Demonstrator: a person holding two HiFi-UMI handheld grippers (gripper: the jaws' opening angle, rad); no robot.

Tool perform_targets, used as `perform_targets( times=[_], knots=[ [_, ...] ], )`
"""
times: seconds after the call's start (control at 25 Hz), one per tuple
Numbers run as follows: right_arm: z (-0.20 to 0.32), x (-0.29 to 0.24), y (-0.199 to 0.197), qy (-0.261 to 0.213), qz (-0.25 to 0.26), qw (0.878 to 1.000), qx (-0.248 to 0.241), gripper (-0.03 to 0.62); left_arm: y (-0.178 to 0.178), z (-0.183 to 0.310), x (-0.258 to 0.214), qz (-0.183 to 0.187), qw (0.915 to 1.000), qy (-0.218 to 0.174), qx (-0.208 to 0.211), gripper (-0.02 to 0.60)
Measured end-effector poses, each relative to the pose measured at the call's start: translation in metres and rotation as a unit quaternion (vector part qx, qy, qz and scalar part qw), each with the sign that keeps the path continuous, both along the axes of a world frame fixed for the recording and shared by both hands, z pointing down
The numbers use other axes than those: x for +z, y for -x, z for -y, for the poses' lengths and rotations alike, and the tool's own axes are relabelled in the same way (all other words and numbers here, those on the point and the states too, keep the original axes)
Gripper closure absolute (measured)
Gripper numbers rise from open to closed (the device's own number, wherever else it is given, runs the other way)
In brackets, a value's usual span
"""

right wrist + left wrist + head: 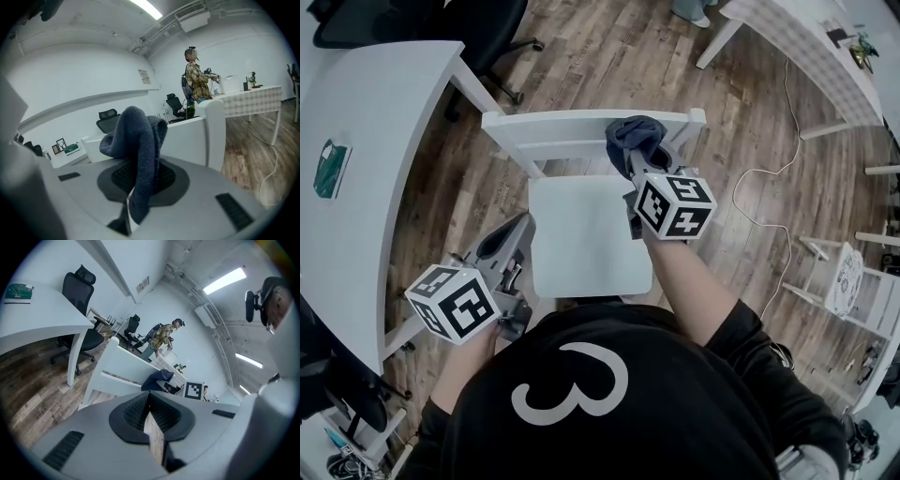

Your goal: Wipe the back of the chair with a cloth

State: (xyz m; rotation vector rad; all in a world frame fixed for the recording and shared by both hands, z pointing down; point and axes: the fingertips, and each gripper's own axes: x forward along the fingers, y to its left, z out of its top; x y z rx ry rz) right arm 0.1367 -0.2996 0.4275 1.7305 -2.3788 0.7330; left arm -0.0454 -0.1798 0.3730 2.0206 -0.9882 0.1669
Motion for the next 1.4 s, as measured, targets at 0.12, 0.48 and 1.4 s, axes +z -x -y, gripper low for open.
perform_targets(
  times=[0.12, 0.48, 1.4],
  knots=[
    [-0.001, -0.001, -0.017, 0.0, 0.002, 1.0, 0.014, 0.543, -0.007, 0.002, 0.0, -0.002, 1.0, -0.002, 0.007, 0.568],
    [-0.007, -0.002, -0.073, 0.002, -0.003, 0.999, 0.052, 0.543, -0.024, 0.0, 0.002, -0.005, 0.9998, -0.001, 0.018, 0.568],
    [-0.03, -0.02, 0.007, 0.002, 0.021, 0.998, -0.054, 0.543, 0.037, -0.008, -0.009, -0.002, 0.9985, -0.005, -0.055, 0.568]
  ],
)
